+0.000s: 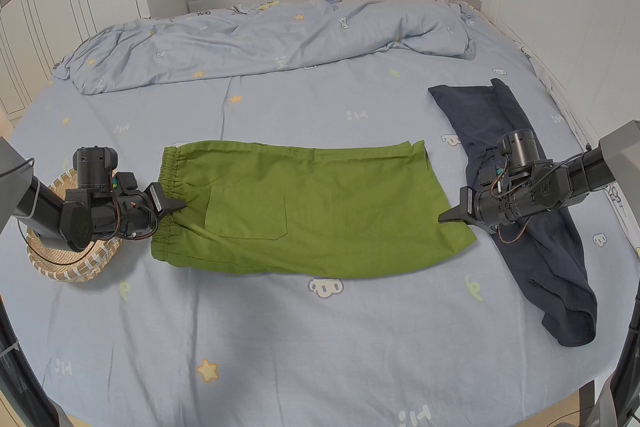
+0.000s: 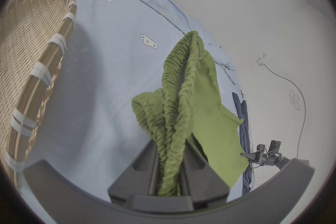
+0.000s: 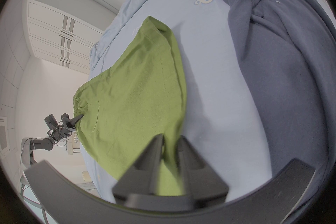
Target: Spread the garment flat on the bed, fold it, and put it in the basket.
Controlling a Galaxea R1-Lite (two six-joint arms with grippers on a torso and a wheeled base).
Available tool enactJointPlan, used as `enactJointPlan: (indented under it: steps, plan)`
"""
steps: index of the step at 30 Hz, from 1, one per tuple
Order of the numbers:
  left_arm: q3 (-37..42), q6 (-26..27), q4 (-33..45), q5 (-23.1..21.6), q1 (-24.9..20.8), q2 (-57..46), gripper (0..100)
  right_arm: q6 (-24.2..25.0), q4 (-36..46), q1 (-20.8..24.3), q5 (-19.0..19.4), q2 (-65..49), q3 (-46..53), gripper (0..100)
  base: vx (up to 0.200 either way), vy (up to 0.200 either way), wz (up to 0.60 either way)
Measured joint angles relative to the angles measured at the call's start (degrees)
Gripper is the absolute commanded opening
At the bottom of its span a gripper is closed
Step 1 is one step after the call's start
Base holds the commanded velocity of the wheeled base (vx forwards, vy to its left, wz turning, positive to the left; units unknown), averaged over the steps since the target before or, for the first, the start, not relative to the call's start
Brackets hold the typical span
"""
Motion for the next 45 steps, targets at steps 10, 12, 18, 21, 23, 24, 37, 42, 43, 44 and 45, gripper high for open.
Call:
enactJointPlan:
  steps: [10, 12, 18, 21, 23, 24, 37, 42, 43, 44, 45]
  plan:
    - [0.17, 0.94, 0.38, -0.1, 0.22, 0.28, 0, -0.16, 0.0, -0.56, -0.1, -0.15, -0.06, 0, 0.0, 0.0, 0.0]
    - [0.55, 1.69, 1.17, -0.11, 0.28, 0.2, 0, -0.18, 0.48, -0.61, -0.11, -0.55, 0.16, 0, 0.0, 0.0, 0.0]
    - [1.9, 5.29, 7.42, -0.18, 0.83, -1.51, 0, -0.18, 4.41, -0.66, -0.16, -4.24, 2.12, 0, 0.0, 0.0, 0.0]
    - [3.23, 6.66, 9.14, -0.21, 1.13, -3.06, 0, -0.18, 5.35, -0.59, -0.24, -6.92, 5.36, 0, 0.0, 0.0, 0.0]
    - [5.1, 7.31, 9.63, -0.22, 1.28, -4.33, 0, -0.18, 5.62, -0.55, -0.33, -8.94, 8.57, 0, 0.0, 0.0, 0.0]
    - [6.27, 7.72, 9.75, -0.21, 1.38, -4.99, 0, -0.16, 5.75, -0.46, -0.35, -10.01, 10.41, 0, 0.0, 0.0, 0.0]
    - [26.6, 17.74, 10.31, -3.15, 5.0, -13.75, 0, 0.55, 3.43, 3.36, -0.62, -24.73, 36.05, 0, 0.0, 0.0, 0.0]
    - [30.85, 20.18, 10.29, -4.78, 7.18, -15.87, 0, 0.82, -2.0, 5.4, -0.77, -27.9, 42.8, 0, 0.0, 0.0, 0.0]
    - [31.37, 20.37, 10.29, -4.91, 7.45, -16.15, 0, 0.83, -2.83, 5.71, -0.77, -28.26, 43.74, 0, 0.0, 0.0, 0.0]
    - [31.82, 20.48, 10.33, -5.03, 7.69, -16.42, 0, 0.85, -3.51, 5.99, -0.77, -28.48, 44.68, 0, 0.0, 0.0, 0.0]
    - [32.11, 20.61, 10.31, -5.13, 7.84, -16.64, 0, 0.85, -4.01, 6.21, -0.77, -28.56, 45.34, 0, 0.0, 0.0, 0.0]
